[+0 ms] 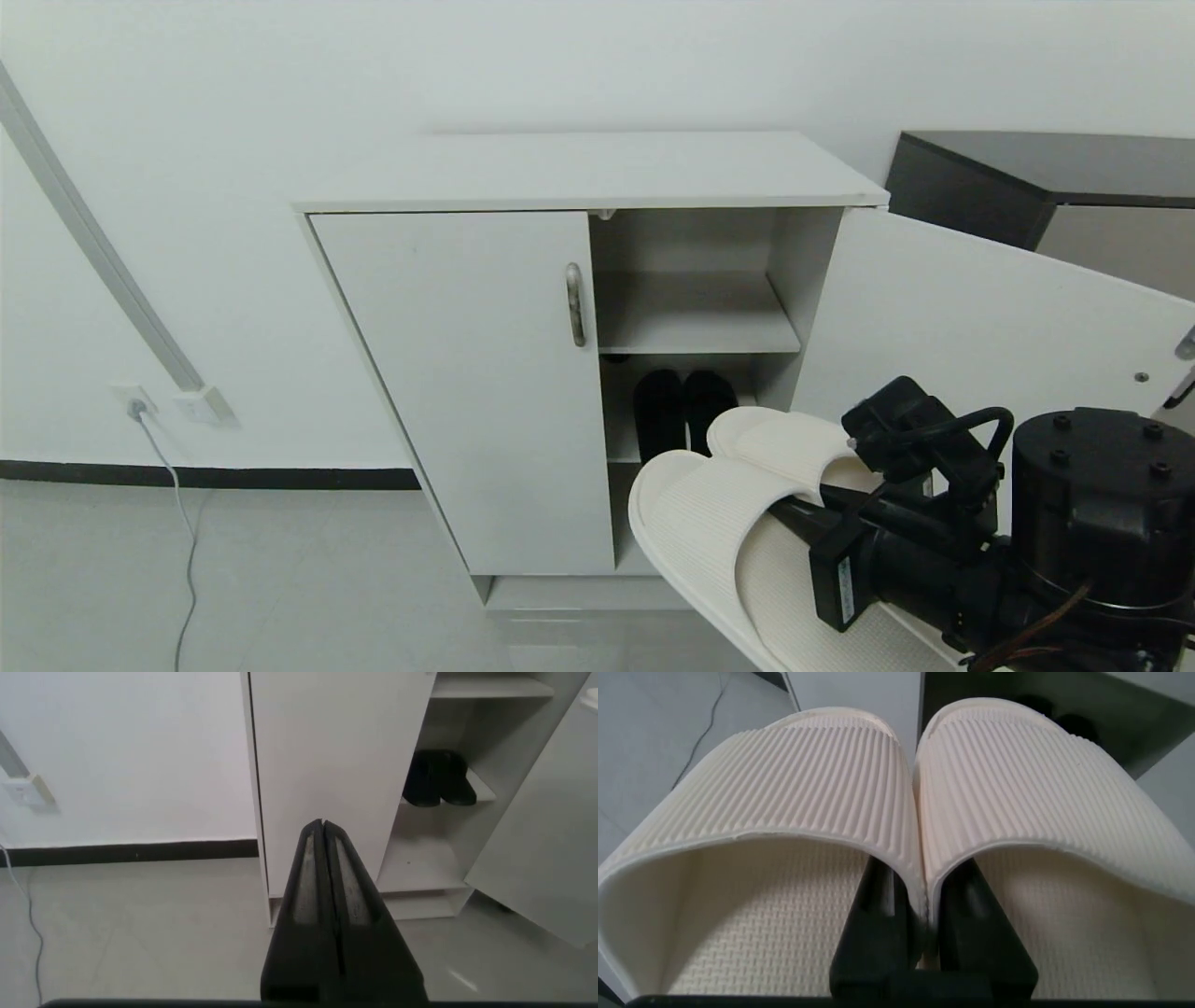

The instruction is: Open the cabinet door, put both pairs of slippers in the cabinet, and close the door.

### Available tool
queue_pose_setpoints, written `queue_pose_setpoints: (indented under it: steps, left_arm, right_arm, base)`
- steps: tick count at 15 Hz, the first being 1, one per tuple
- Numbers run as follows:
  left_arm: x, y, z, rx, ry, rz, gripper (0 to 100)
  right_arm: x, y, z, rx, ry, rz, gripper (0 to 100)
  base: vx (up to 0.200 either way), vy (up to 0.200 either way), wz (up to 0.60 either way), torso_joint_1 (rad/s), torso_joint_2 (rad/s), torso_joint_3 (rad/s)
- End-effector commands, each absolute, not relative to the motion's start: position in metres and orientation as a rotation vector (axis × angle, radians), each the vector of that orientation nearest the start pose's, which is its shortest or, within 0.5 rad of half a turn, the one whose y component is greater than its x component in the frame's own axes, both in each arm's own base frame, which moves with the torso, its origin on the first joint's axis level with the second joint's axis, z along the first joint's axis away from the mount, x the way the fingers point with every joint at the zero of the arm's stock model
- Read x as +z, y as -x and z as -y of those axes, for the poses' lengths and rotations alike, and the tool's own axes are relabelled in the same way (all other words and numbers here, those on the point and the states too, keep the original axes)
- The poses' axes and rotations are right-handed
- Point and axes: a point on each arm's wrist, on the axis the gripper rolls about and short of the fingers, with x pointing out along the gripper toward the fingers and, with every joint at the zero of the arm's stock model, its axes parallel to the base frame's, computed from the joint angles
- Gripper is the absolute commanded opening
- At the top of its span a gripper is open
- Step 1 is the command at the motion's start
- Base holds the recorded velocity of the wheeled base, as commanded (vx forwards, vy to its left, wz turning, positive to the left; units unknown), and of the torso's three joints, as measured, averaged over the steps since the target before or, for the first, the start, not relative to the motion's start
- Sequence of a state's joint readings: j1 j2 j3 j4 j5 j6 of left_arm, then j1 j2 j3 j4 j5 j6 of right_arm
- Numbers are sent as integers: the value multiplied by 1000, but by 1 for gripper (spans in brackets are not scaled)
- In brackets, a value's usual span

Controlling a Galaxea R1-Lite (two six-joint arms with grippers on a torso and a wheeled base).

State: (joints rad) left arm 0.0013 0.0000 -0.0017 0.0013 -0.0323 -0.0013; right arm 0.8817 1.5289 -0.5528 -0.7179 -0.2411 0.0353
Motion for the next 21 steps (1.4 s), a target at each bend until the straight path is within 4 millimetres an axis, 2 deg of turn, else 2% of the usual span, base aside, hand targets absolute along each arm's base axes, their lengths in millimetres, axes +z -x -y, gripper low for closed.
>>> queue_pose_setpoints:
  steps: [1,9,15,18,20,21]
  left_arm:
    - [76,23,1,-31,2,0,0]
    - [76,23,1,-31,2,-2,0]
    - [76,23,1,-31,3,0,0]
    - [76,23,1,-31,3,0,0]
    - [76,23,1,-31,2,0,0]
    - [76,23,1,-31,3,-2,0]
  right_arm:
    - [170,-161,-187,634,107,-239,0]
    - [162,-163,-190,637,115,-248,0]
    - [160,-163,-190,637,119,-254,0]
    - [151,-162,-190,645,217,-226,0]
    - [145,-165,-204,636,214,-174,0]
    - [144,-172,-215,556,217,-167,0]
  base:
    - [0,0,0,-110,461,349]
    - [0,0,0,-49,422,365]
    - [0,0,0,0,43,45]
    - [0,0,0,0,0,0]
    - [0,0,0,0,0,0]
    - [0,0,0,0,0,0]
